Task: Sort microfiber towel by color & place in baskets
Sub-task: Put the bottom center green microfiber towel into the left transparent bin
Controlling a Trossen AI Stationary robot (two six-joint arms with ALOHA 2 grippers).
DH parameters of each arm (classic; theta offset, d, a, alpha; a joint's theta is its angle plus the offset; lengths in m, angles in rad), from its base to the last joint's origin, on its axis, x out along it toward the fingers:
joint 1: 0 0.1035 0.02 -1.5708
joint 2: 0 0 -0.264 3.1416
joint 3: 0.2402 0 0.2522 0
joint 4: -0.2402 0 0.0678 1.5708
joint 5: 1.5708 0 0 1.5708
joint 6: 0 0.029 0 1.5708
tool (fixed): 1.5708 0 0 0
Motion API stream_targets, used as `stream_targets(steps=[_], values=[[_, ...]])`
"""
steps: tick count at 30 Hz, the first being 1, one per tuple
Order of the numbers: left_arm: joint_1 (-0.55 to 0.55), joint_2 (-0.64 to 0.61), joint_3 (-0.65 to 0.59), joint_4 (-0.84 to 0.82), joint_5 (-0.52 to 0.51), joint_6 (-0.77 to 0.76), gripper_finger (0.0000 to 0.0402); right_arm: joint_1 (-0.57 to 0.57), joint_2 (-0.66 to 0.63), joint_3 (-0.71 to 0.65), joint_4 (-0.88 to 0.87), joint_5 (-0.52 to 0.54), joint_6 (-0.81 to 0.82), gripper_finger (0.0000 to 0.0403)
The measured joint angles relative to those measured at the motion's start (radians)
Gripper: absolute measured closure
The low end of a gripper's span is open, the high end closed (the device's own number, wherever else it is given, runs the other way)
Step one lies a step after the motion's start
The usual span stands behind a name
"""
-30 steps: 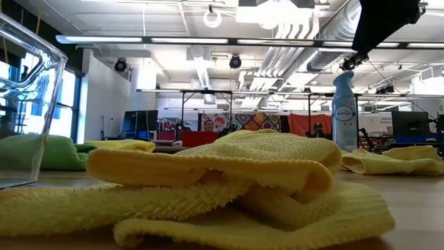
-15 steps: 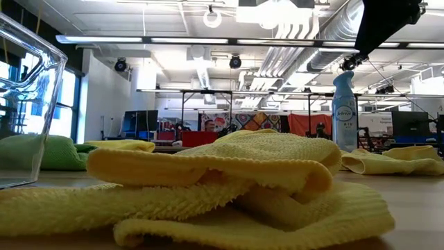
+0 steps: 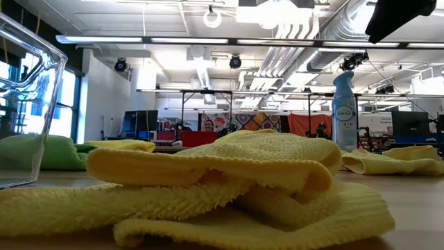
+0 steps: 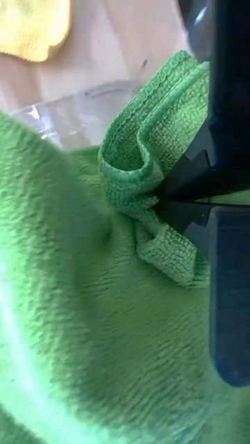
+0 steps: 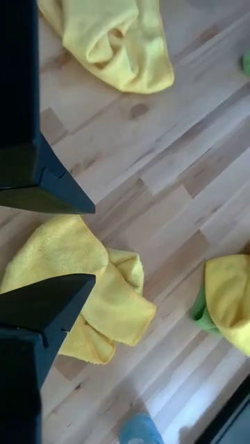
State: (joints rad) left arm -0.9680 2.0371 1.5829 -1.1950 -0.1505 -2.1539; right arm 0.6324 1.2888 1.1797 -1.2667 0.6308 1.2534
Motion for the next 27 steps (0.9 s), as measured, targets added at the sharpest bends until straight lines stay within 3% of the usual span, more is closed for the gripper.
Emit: stream_targets(steps=[12, 20, 27], values=[[-0.005, -0.056, -0.007, 0.012, 0.002, 0.067, 0.0401, 0.126, 0.0, 0.0, 0.019, -0.006, 0.127, 0.0258], [-0.006, -0.158, -0.262, 0.219, 0.0, 0.023, 0.0401, 0.143, 0.0, 0.0, 0.06, 0.033, 0.157, 0.0258], [-0.005, -0.231, -0.297, 0.23, 0.0, 0.099, 0.0401, 0.14, 0.0, 0.0, 0.16, 0.036, 0.157, 0.0258]])
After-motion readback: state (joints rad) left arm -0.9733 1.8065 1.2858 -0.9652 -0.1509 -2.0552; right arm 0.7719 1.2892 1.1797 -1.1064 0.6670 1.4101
